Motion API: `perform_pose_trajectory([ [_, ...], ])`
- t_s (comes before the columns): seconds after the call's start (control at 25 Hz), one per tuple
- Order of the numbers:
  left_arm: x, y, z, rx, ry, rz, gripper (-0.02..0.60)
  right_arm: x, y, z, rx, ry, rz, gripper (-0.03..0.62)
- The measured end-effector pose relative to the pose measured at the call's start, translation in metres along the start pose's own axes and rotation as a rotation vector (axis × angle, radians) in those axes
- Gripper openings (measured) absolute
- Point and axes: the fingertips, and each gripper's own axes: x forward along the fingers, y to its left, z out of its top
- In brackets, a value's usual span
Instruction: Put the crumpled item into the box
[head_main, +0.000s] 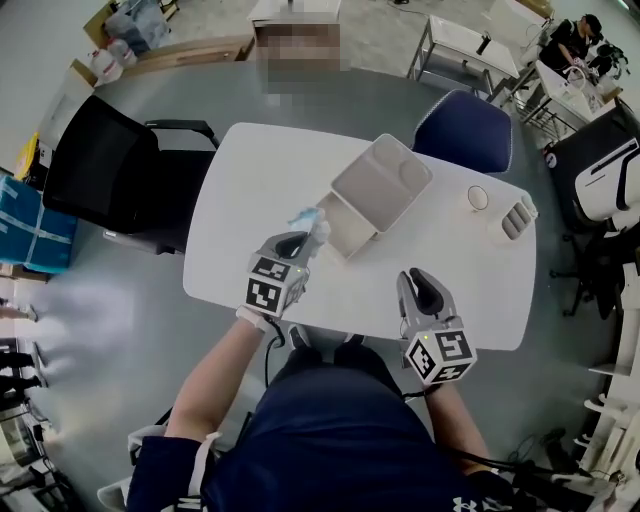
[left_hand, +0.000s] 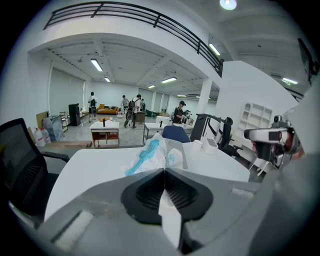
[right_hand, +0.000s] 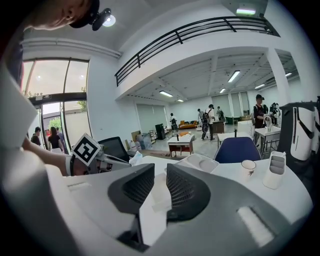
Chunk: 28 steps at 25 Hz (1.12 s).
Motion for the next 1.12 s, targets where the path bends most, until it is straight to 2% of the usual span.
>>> perform_pose_trajectory([
  [0.4,0.060,-0.032,-0.003,0.046,0.093,-0.011,0.005,-0.027,-0.050,-0.010,0.052,-0.003,-0.057,0.075],
  [0.6,0.089,-0.036,-0.018,0.051,0.158,0.000,0.005,-0.039,-0.072,-0.018,0.074,0.003,-0.088,0.075],
  [0.96,0.114,-0.035,-0.035,0.086,0.245,0.011,0.005,-0.045,-0.080,-0.027,0.101,0.011,-0.105,0.074],
  [1.12,0.123,-0.033,-0.046,0.127,0.287,0.016,0.005,-0.046,-0.083,-0.030,0.109,0.016,-0.116,0.073],
])
